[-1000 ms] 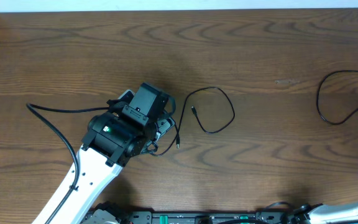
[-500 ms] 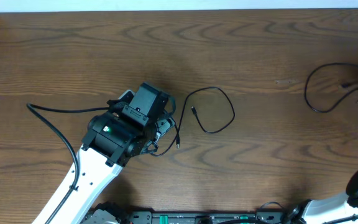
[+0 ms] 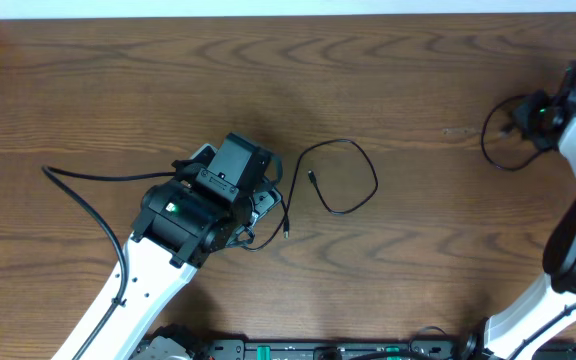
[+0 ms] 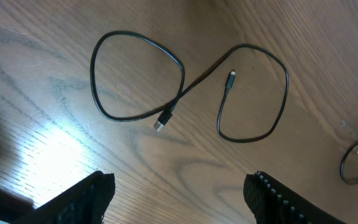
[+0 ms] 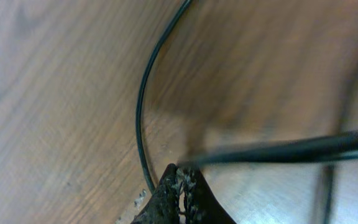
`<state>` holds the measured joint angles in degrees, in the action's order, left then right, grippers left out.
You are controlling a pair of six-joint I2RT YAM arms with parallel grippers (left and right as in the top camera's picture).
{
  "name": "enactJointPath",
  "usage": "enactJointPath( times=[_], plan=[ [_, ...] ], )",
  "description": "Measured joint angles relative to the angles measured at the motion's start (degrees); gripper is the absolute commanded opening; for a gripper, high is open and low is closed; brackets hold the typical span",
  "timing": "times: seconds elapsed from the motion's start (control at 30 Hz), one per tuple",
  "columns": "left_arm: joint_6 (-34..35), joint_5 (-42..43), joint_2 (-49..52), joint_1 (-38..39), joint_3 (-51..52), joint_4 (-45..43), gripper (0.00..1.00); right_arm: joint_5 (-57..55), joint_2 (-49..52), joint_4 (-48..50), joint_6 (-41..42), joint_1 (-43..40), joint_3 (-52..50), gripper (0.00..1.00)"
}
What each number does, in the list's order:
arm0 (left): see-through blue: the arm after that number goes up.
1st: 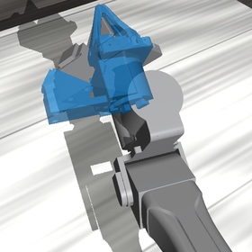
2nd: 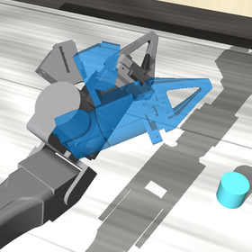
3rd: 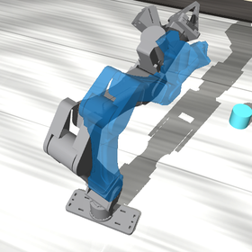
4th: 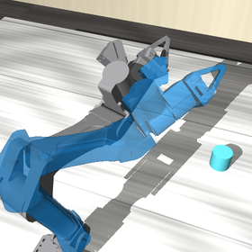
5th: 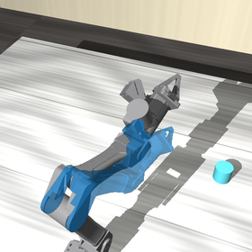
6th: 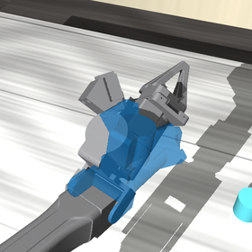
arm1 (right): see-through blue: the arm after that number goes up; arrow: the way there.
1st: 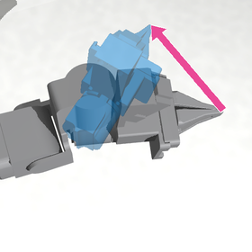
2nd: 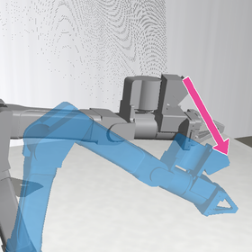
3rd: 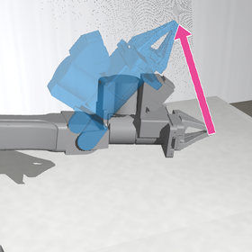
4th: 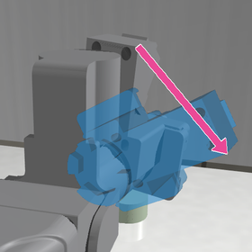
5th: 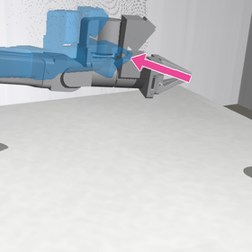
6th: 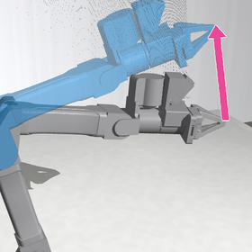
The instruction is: Untangle cables
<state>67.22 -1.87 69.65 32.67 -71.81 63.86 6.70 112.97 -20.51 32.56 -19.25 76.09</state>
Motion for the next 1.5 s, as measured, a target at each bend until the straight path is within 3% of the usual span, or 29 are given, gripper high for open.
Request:
enactJointPath(
  times=[0.1, 0.17, 0.2, 0.23, 0.33, 0.53, 0.7, 0.93, 1.0, 1.03, 1.1, 1.5],
  plan=[
    [0.0, 0.0, 0.02, 0.0, 0.0, 0.07, 0.72, 3.34, 2.6, 2.21, -1.86, 0.55, -0.09, 0.07],
    [0.0, 0.0, 0.0, 0.0, 0.0, 0.04, 0.72, 4.74, 2.69, 3.89, -2.58, 0.66, -0.11, 0.46],
    [0.0, 0.0, 0.0, 0.0, 0.0, 0.11, 0.72, 5.22, 2.51, 4.35, -2.69, 0.63, -0.09, 0.73],
    [0.0, 0.0, 0.0, 0.0, 0.0, 0.04, 0.72, 5.66, 2.23, 4.57, -2.99, 0.63, -0.07, 0.84],
    [0.0, 0.0, 0.0, 0.0, 0.0, 0.04, 0.72, 6.32, 1.31, 4.15, -3.61, 0.46, 0.52, 0.97],
    [0.0, 0.0, 0.0, 0.0, 0.0, 0.04, 0.72, 6.84, -4.85, 1.51, -4.2, -0.85, 7.06, 0.99],
    [0.0, 0.0, 0.0, 0.0, 0.0, 0.04, 0.72, 1.97, -9.03, -5.95, -4.81, -2.08, 9.62, 0.83],
    [0.0, 0.0, 0.02, 0.0, 0.0, 0.02, 0.72, -9.81, -5.62, -13.0, -7.15, -4.0, 9.35, 0.9],
    [0.0, 0.0, 0.02, 0.0, 0.0, 0.04, 0.72, -11.06, -4.26, -13.86, -7.82, -4.26, 9.31, 0.81],
    [0.0, 0.0, 0.02, 0.0, 0.0, 0.09, 0.72, -11.61, -3.1, -14.4, -8.33, -4.44, 9.31, 0.7],
    [0.0, 0.0, 0.02, 0.0, 0.0, 0.11, 0.72, -12.13, -1.55, -14.62, -8.41, -4.66, 9.29, 0.64],
    [0.0, 0.0, 0.02, 0.0, 0.0, 0.2, 0.72, -15.58, 8.5, -17.59, -8.72, -9.44, 9.16, 0.78]
  ],
)
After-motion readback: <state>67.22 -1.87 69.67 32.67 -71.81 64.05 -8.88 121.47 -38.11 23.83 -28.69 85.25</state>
